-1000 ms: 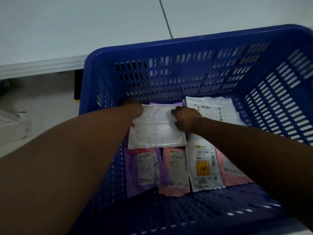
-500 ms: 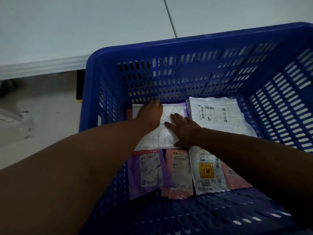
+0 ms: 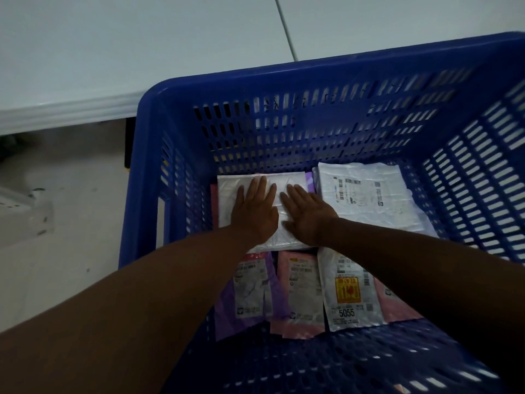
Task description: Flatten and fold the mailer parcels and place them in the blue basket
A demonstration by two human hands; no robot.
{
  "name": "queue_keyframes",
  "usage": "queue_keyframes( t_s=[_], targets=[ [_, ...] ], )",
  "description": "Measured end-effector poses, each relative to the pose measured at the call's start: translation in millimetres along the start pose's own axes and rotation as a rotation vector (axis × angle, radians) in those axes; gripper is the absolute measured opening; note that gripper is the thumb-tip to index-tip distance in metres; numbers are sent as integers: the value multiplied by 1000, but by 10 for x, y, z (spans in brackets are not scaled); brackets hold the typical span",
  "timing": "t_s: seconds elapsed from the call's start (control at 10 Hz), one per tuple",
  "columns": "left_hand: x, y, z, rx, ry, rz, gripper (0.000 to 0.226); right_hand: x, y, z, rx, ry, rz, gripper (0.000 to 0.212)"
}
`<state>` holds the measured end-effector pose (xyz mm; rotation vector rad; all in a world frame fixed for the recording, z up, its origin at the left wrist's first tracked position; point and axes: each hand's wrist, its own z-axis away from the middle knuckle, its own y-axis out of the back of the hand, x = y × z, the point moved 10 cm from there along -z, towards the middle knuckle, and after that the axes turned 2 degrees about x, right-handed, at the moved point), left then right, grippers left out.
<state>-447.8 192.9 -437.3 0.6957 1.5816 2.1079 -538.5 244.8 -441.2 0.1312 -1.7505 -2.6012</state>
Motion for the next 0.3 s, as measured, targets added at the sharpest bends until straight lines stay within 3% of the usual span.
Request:
queue_keyframes(
  t_s=[0.1,0.3],
  targets=[
    [-21,-89,18,-34,7,-18,66,42,-103,-1,-64,2,-3,74],
    [10,2,-27,-32,19,-44,66,0,74,45,-9,7,-43,73]
  ],
)
